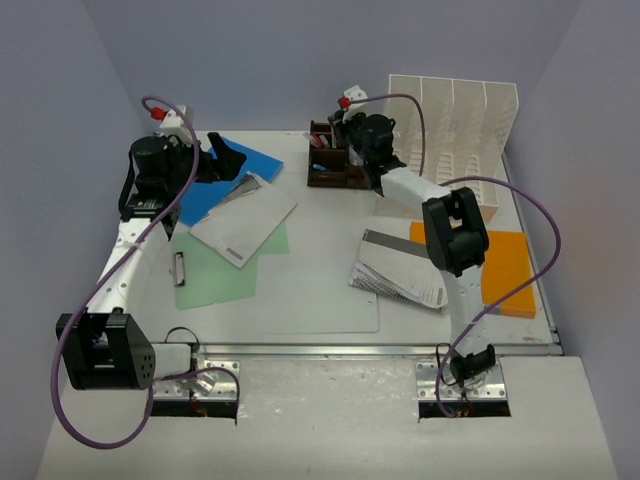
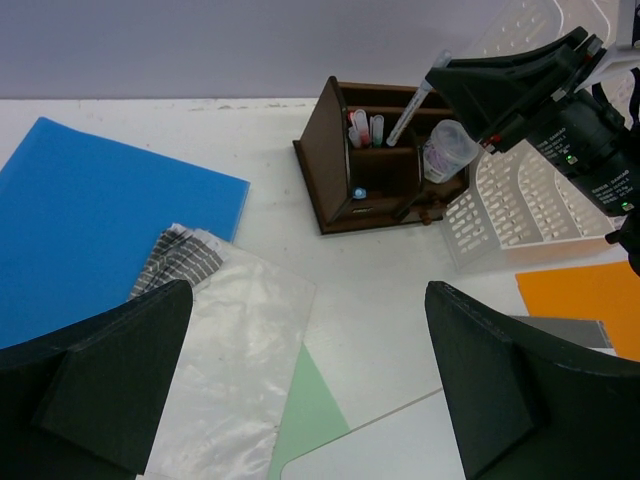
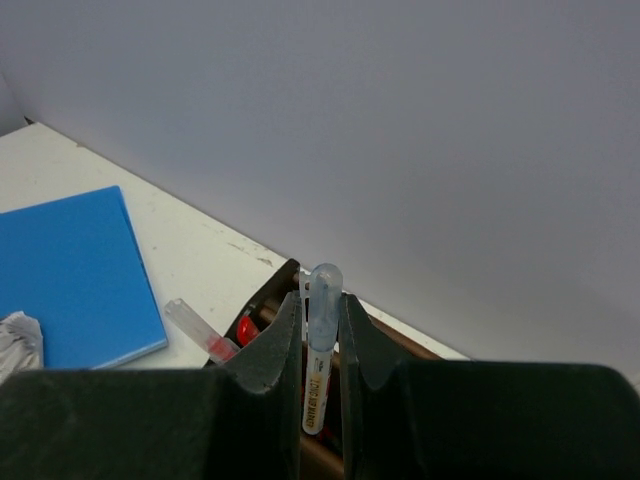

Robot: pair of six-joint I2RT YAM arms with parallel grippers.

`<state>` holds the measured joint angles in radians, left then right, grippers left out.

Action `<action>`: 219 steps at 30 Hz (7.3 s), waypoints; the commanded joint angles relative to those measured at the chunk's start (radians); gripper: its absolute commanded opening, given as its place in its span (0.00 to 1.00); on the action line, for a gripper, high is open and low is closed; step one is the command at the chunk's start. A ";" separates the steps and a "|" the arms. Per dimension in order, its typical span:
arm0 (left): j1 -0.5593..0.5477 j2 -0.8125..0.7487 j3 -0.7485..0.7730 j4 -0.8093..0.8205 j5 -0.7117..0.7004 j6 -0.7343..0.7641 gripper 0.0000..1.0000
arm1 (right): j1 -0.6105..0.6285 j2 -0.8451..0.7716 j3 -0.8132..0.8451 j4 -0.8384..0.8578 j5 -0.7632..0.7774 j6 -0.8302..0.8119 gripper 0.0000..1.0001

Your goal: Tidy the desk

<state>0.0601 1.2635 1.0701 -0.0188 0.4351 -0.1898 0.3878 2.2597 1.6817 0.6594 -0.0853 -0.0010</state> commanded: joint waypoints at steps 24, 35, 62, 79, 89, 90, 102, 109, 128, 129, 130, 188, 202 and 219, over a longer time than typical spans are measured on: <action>0.007 -0.022 -0.024 -0.061 -0.015 0.088 1.00 | 0.066 -0.785 -0.469 -1.075 -0.165 -0.404 0.80; 0.007 -0.079 -0.053 -0.084 -0.042 0.080 1.00 | 0.183 -1.098 -1.081 -0.931 0.194 -0.230 0.89; 0.006 -0.064 -0.021 -0.109 -0.080 0.060 1.00 | 0.274 -0.899 -1.336 -0.565 0.268 -0.300 0.10; -0.193 -0.067 -0.056 0.002 0.226 0.233 1.00 | 0.022 -1.355 -0.834 -0.963 -0.576 -0.203 0.00; -0.253 -0.004 0.076 -0.127 0.656 0.641 1.00 | -0.003 -1.391 -0.728 -0.922 -0.721 -0.134 0.00; -0.267 0.010 0.108 -0.217 0.679 0.735 1.00 | -0.003 -1.390 -0.729 -0.919 -0.723 -0.136 0.00; -0.425 0.075 0.215 -0.671 0.680 1.253 1.00 | -0.009 -1.373 -0.726 -0.869 -0.732 -0.151 0.00; -0.492 0.124 0.263 -0.650 0.655 1.200 0.90 | -0.009 -1.375 -0.715 -0.850 -0.748 -0.173 0.00; -0.548 0.195 0.493 -0.439 0.374 0.461 0.00 | -0.024 -1.331 -0.745 -0.564 0.071 0.034 0.83; -0.548 0.215 0.504 -0.440 0.361 0.412 0.00 | -0.031 -1.330 -0.743 -0.547 0.115 0.033 0.84; -0.548 0.258 0.625 -0.489 0.284 0.338 0.00 | -0.044 -1.331 -0.744 -0.524 0.161 0.025 0.84; -0.488 0.281 0.639 -0.145 0.006 -1.092 0.03 | 0.223 -0.979 -0.724 -0.277 0.357 -0.885 0.02; -0.384 0.190 0.517 -0.103 -0.056 -0.886 1.00 | 0.130 -1.106 -0.536 -0.579 0.213 -0.409 0.00; -0.284 -0.094 0.245 0.046 -0.318 -0.584 1.00 | -0.219 -0.968 -0.248 -0.599 0.294 0.159 0.00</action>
<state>-0.2291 1.2257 1.3485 -0.0881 0.1914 -0.8594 0.2141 1.2570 1.3431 -0.1135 0.1668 -0.0116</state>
